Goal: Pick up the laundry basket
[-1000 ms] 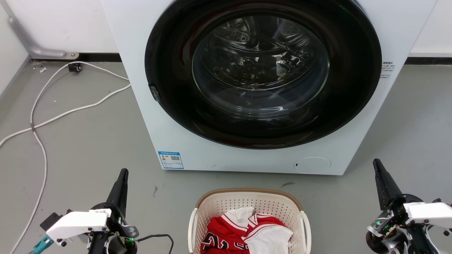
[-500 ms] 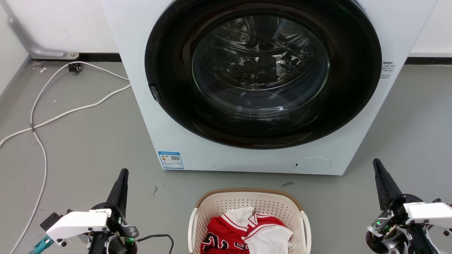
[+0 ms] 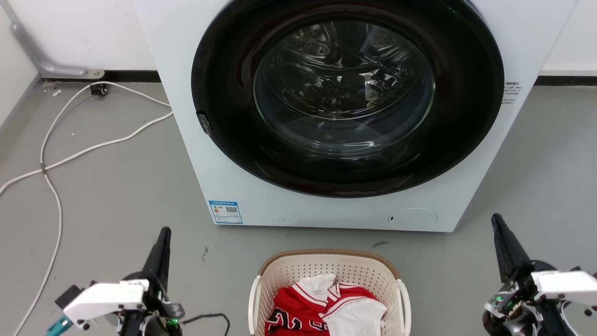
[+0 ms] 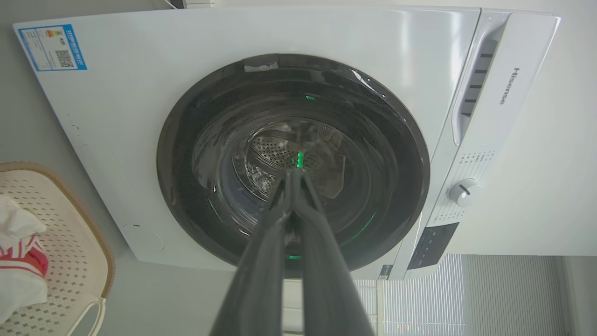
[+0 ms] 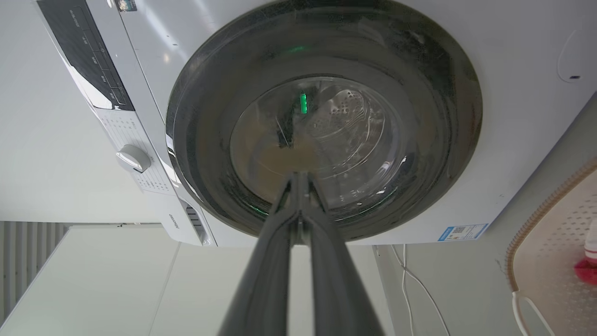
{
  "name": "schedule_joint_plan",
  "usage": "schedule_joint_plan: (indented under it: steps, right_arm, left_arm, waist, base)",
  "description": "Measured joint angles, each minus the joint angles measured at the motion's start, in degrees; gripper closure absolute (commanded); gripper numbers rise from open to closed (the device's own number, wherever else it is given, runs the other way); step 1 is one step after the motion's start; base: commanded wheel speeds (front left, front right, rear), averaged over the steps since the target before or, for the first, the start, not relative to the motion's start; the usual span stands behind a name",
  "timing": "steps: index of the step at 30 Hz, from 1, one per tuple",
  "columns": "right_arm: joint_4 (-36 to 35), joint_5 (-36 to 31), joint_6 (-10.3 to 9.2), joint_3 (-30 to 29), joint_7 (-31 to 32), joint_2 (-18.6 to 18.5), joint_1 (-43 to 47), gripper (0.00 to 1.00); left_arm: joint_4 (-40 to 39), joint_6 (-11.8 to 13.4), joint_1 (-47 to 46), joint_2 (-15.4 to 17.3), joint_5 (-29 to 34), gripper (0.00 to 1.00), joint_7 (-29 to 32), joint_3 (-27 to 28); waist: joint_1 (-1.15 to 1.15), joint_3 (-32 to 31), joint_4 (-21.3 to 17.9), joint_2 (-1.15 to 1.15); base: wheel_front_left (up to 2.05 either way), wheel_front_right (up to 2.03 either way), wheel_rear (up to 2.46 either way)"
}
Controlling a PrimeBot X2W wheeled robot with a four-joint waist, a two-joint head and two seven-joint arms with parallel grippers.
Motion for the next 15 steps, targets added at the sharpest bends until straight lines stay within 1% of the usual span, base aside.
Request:
schedule_joint_plan:
  steps: [1, 5, 15]
  right_arm:
    - [0.4, 0.0, 0.00, 0.0, 0.0, 0.0, 0.2, 0.00]
    - [2.2, 0.0, 0.00, 0.2, -0.2, 0.2, 2.3, 0.00]
    - [2.4, -2.2, 0.00, 0.4, -3.0, 0.3, 2.5, 0.00]
  left_arm:
    - [0.4, 0.0, 0.2, 0.0, 0.0, 0.00, 0.0, -0.1]
    - [2.3, 0.0, 2.2, -0.4, 0.0, 0.00, -0.1, -0.3]
    - [2.8, 0.0, 2.4, -0.4, 1.7, 0.00, -3.0, -0.2]
  waist:
    - [0.00, 0.0, 0.0, 0.00]
    - [0.00, 0.0, 0.0, 0.00]
    - [0.00, 0.0, -0.1, 0.00]
  base:
    - [0.00, 0.00, 0.00]
    - [0.00, 0.00, 0.00]
    - [0.00, 0.00, 0.00]
